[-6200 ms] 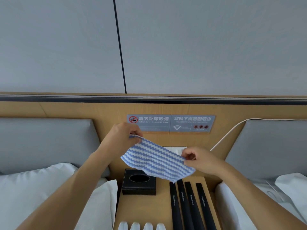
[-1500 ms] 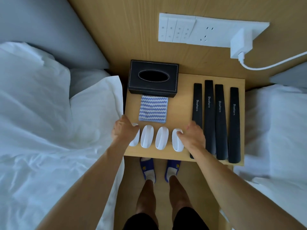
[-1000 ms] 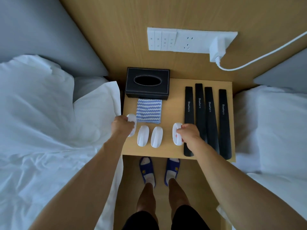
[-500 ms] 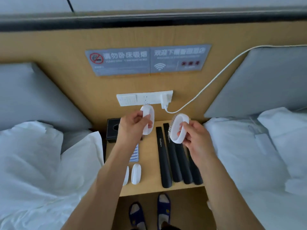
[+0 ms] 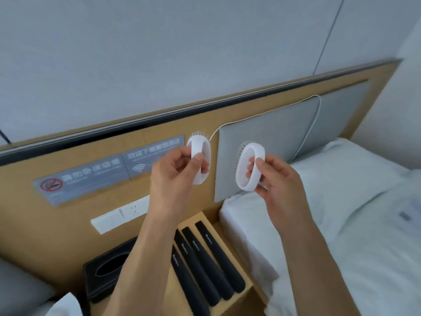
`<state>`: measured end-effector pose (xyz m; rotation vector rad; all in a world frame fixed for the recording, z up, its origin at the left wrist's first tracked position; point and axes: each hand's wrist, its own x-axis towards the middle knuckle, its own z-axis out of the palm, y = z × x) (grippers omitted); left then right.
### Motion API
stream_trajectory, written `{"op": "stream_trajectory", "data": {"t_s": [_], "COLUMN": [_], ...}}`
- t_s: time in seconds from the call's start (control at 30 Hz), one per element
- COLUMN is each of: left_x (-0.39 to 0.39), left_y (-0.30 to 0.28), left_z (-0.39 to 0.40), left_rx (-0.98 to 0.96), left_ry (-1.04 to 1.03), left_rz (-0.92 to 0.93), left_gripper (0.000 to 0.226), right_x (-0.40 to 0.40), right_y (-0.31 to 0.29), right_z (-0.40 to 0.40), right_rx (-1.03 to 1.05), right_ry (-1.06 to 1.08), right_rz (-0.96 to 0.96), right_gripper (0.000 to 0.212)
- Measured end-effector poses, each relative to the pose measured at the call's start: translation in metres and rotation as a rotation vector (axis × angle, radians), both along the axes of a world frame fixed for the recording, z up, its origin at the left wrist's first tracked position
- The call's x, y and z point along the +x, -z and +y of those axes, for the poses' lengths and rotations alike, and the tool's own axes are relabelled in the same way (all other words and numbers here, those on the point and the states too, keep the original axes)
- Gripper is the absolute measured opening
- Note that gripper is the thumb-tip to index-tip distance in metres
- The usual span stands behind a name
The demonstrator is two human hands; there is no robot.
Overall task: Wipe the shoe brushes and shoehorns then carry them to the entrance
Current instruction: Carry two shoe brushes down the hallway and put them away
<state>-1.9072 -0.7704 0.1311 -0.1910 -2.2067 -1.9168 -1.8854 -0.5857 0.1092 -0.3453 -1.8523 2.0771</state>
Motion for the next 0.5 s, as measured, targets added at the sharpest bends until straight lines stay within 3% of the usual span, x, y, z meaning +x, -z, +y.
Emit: {"op": "stream_trajectory", "data": {"t_s": [0.13, 0.5], "left_x": [0.011, 0.086], "left_y": [-0.008, -0.003], "left_z": [0.007, 0.062], "left_rx": [-0.015, 0.105], "left_ry": [0.173, 0.66], "left_rz": [0.024, -0.039], "left_gripper": [0.008, 0.008], "right_x": [0.044, 0.197], "right_y": [-0.013, -0.013], "right_z": [0.001, 0.012], "right_rx": [0.012, -0.02], "right_ry": [0.202, 0.658], "right_rz": [0.05, 0.065], "right_gripper": [0.008, 0.013]}}
